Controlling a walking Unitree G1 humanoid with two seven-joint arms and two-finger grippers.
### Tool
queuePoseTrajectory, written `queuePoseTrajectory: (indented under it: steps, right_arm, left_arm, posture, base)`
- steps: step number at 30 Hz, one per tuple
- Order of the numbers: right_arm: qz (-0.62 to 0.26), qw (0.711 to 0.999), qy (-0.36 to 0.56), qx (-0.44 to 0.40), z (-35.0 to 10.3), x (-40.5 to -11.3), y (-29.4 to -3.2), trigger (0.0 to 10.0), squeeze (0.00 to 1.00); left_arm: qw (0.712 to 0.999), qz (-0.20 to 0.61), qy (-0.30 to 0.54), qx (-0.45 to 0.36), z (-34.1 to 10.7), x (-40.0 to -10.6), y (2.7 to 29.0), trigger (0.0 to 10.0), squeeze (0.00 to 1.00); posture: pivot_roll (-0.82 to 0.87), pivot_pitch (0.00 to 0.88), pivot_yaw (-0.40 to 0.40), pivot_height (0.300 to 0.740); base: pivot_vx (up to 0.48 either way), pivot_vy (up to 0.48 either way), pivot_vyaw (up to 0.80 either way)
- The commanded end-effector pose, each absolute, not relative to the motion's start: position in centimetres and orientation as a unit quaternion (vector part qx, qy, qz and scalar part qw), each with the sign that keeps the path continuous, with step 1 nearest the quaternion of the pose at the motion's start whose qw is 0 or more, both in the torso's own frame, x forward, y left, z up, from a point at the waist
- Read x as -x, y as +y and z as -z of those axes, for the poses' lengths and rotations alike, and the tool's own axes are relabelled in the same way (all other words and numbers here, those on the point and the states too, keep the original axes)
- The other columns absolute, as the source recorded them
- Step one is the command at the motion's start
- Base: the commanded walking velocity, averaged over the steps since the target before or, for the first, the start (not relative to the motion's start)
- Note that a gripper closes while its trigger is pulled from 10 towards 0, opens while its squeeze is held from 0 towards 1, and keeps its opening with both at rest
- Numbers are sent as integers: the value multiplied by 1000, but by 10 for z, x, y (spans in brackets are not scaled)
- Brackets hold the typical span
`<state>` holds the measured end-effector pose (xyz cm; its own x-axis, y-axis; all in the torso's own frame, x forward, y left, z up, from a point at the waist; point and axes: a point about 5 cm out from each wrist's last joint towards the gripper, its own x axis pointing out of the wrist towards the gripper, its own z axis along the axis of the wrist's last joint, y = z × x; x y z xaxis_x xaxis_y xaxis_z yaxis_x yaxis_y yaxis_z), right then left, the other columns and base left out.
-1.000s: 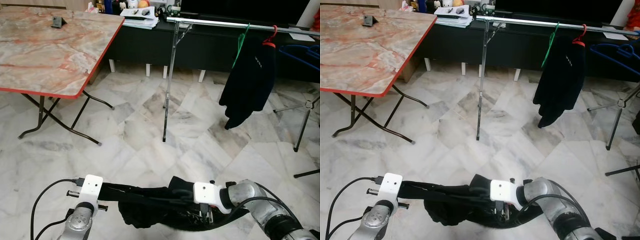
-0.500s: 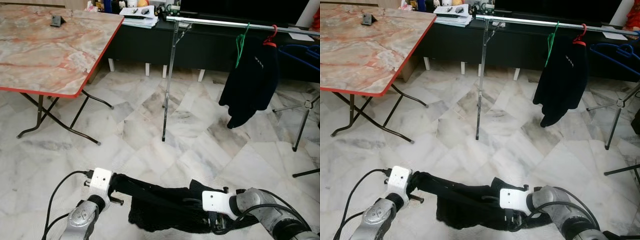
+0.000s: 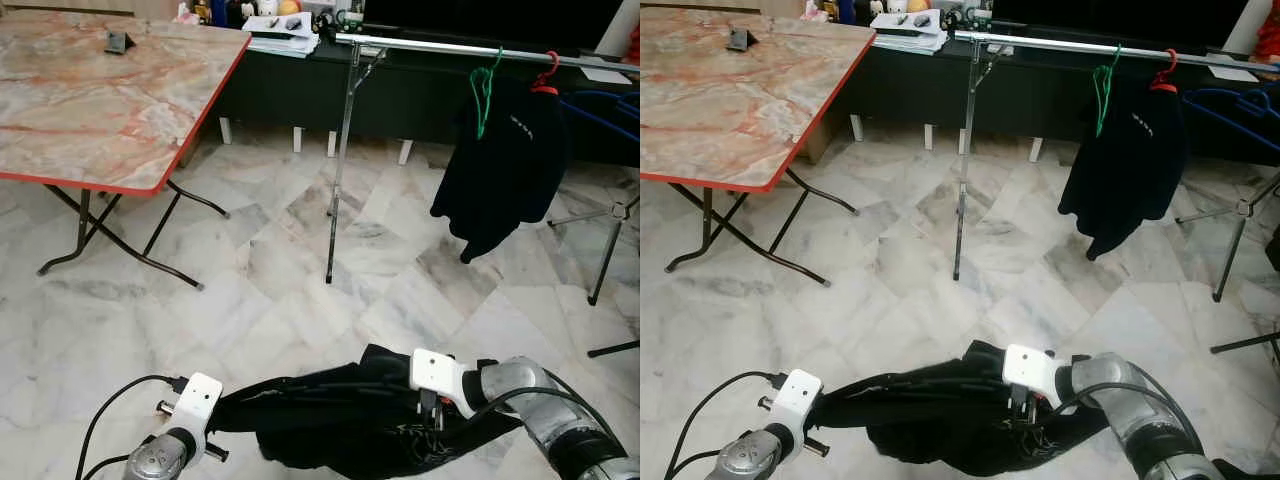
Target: Hang hanger
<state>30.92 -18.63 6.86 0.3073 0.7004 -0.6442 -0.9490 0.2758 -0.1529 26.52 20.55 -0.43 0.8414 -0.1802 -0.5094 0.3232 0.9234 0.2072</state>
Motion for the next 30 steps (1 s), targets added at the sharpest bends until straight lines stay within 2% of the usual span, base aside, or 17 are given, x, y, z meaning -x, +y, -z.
queuePoseTrajectory:
  steps: [1,8,13,15,19,30]
  right_arm:
    - [-539,785,205,227,-86,-313,-197,10000,0]
    - [-561,753,237,248,-76,-303,-200,10000,0]
    - [-566,756,232,233,-78,-303,-198,10000,0]
    - [-566,753,239,237,-79,-303,-198,10000,0]
    - [-552,753,248,261,-77,-306,-201,10000,0]
    - [-531,775,218,266,-85,-314,-198,10000,0]
  left_arm:
    - [936,135,285,-156,17,-252,212,0,0]
    - [960,67,226,-149,-2,-269,221,0,0]
    - [957,86,236,-142,1,-268,219,0,0]
    - [943,133,270,-139,10,-261,211,0,0]
    - [903,188,335,-192,30,-242,206,0,0]
    - [873,224,389,-190,44,-225,203,0,0]
  posture:
    - [84,170,-74,740]
    - [83,166,-77,740]
    - [85,156,-74,740]
    - [86,153,-75,740]
    - [86,150,-77,740]
    - [88,157,-82,740]
  base:
    - [0,0,0]
    - [0,0,0]
    - [0,0,0]
    - [0,0,0]
    - [0,0,0]
    - [0,0,0]
